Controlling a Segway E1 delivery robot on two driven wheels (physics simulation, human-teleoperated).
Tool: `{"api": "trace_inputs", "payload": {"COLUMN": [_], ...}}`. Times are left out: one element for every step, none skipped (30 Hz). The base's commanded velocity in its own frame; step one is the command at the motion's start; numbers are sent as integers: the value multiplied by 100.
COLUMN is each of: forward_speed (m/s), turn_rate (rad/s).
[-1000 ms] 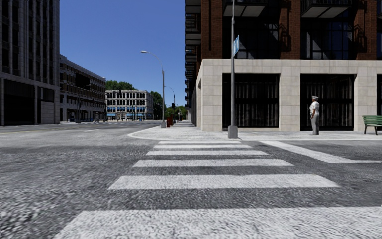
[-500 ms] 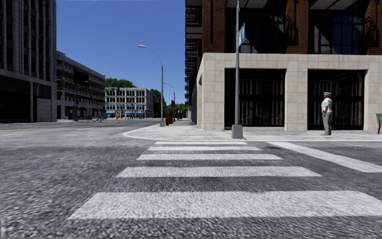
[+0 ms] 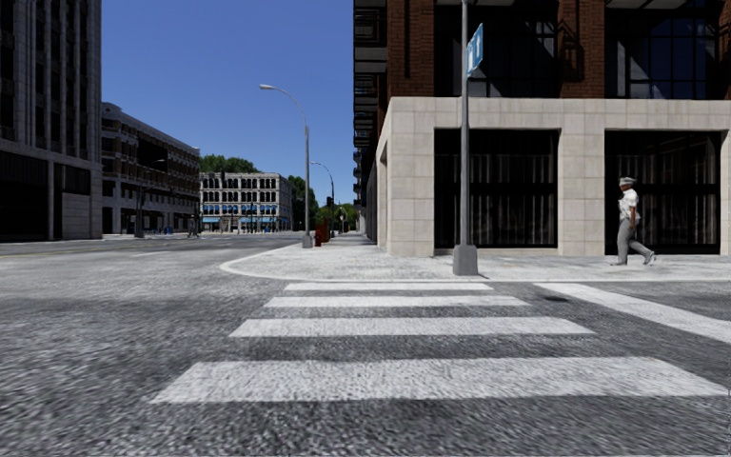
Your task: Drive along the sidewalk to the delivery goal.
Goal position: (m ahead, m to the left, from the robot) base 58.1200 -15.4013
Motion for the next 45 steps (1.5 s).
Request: {"api": "trace_inputs", "payload": {"forward_speed": [200,200,200,200,200,200,200,200,200,200,200,200,200,200,200,200,200,200,200,200,200,200,200,200,200,200,200,200,200,200,200,200,200,200,200,200,200,200,200,200,200,200,200,200,200], "turn_rate": [0,0,0,0,0,0,0,0,0,0,0,0,0,0,0,0,0,0,0,0,0,0,0,0,0,0,0,0,0,0,0,0,0,0,0,0,0,0,0,7,7,22,29,31,35]}}
